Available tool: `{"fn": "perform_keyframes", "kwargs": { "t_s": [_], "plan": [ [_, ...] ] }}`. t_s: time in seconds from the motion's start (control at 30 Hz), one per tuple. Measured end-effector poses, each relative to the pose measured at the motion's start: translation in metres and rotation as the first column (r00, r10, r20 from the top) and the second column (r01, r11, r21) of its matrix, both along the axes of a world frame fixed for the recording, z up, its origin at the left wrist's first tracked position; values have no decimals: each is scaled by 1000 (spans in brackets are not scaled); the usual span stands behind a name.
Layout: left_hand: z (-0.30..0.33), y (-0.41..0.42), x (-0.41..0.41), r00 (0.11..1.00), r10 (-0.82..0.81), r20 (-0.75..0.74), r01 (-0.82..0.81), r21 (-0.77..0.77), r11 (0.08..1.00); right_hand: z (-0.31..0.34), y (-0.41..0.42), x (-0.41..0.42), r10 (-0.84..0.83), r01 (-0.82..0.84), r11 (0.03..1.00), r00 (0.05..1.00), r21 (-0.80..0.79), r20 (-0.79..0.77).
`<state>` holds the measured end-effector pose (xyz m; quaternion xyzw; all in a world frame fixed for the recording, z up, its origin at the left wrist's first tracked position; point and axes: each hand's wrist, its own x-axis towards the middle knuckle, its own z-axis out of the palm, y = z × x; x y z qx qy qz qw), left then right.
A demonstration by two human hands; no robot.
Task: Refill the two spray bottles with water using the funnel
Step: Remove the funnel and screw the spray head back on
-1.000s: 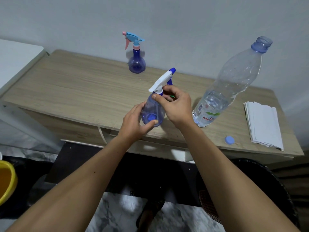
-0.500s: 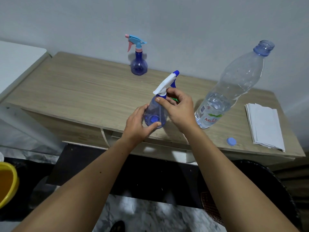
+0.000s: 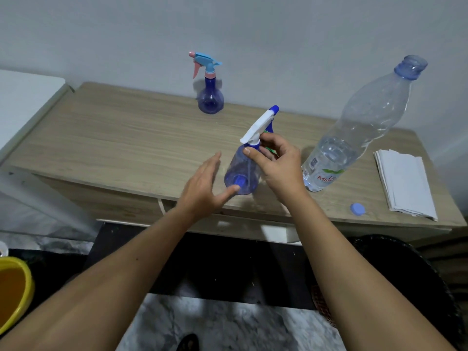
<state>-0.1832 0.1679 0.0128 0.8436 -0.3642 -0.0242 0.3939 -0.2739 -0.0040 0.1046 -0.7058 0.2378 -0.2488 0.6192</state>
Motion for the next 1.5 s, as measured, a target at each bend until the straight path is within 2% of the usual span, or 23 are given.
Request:
{"fn": "perform_keyframes", "kwargs": {
  "t_s": [0.13,0.27,0.4,0.47,0.53,0.6,0.77,0.9,1.07,1.17,1.23,1.37,1.5],
  "plan": [
    [-3,41,52,991,53,119,-82,253,964,-2,1,-1,0,0,1000,1000,-26,23],
    [-12,56,85,987,23,160,-98,480,872,-5,4,-4,-14,18,997,999,-78,52],
    [-22,53,93,982,6,189,-119,593,796,-7,10,-8,-64,71,993,995,-94,74],
    [-26,52,91,979,7,204,-131,604,786,-9,14,-11,-142,153,981,985,-121,101],
    [-28,52,90,977,14,212,-143,604,784,-10,21,-11,-229,252,942,965,-220,127],
    [-29,51,90,976,18,219,-151,608,779,-12,28,-6,-250,279,914,959,-293,133],
    [-29,51,90,974,19,226,-157,611,776,-11,39,13,-160,181,967,980,-182,122],
    [-29,50,91,973,20,228,-159,612,775,-16,35,18,-180,201,954,977,-220,113],
    [-33,52,93,973,14,230,-156,613,774,-13,30,20,-182,201,961,977,-193,108],
    [-34,51,94,973,13,228,-153,607,780,-6,30,22,-130,143,978,987,-153,93],
    [-34,51,94,974,11,227,-150,603,784,-3,34,22,-35,41,995,997,-87,70],
    [-35,52,93,975,8,222,-140,585,799,-12,44,19,114,-115,993,992,-16,-60],
    [-36,52,94,974,16,224,-142,557,818,-26,45,16,210,-194,976,960,100,-185]
  ]
}}
